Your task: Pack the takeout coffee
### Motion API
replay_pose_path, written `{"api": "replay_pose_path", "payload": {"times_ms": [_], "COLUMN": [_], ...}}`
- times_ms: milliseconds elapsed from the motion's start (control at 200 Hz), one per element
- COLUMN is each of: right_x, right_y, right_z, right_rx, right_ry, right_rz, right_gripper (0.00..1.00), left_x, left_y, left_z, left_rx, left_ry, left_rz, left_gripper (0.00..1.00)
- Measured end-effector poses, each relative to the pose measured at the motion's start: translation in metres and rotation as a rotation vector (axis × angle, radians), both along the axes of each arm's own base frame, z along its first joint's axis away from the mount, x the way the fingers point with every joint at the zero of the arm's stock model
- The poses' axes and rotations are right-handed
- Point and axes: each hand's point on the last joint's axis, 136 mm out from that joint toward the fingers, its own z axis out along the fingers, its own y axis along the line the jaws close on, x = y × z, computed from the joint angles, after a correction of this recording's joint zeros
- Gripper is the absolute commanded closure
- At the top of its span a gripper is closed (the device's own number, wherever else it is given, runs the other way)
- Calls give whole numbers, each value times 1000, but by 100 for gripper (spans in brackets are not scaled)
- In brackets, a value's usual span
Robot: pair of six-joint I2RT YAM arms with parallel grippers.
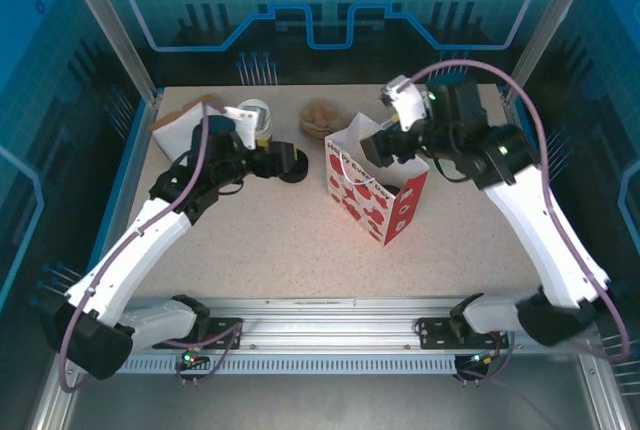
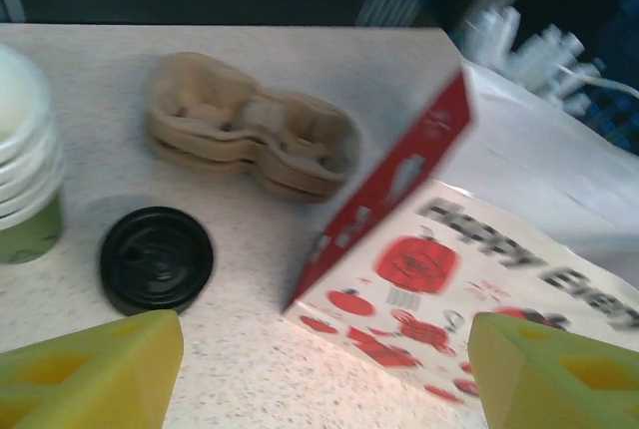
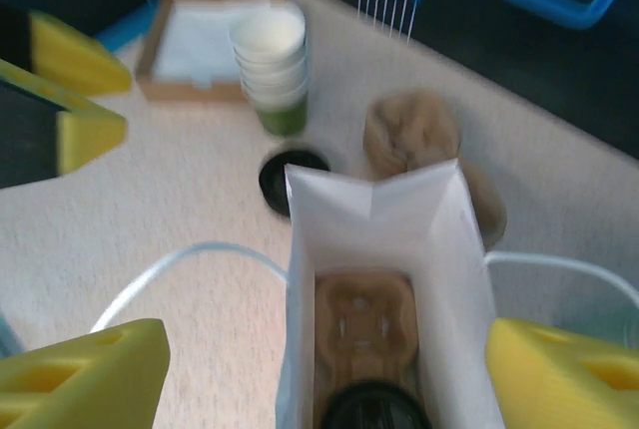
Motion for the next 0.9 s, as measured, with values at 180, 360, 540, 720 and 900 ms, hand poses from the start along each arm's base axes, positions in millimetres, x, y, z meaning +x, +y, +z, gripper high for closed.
{"api": "replay_pose_path", "payload": {"times_ms": [180,360,540,720,900], "right_x": [4,27,36,41,48], "right_y": [-11,-6,-10,-15,-23], "right_z": [23,15,13,2,-1], "right_rx": [109,126,115,103,89], "right_ry": [-166,-175,-187,-174,-178], "right_rz": [-76,-119,-150,-170,-210], "right_gripper": [13,13,12,12,12], "left_x": [27,78,103,115,117], "left_y": [59,96,114,160,210], "left_z": [-14,-46,-70,-71,-81], "left_rx": [-69,-74,-64,-85,-125], "left_ry": [41,153,218,227,255], "left_rz": [210,334,380,488,609], "left_gripper": [24,26,27,30,30]}}
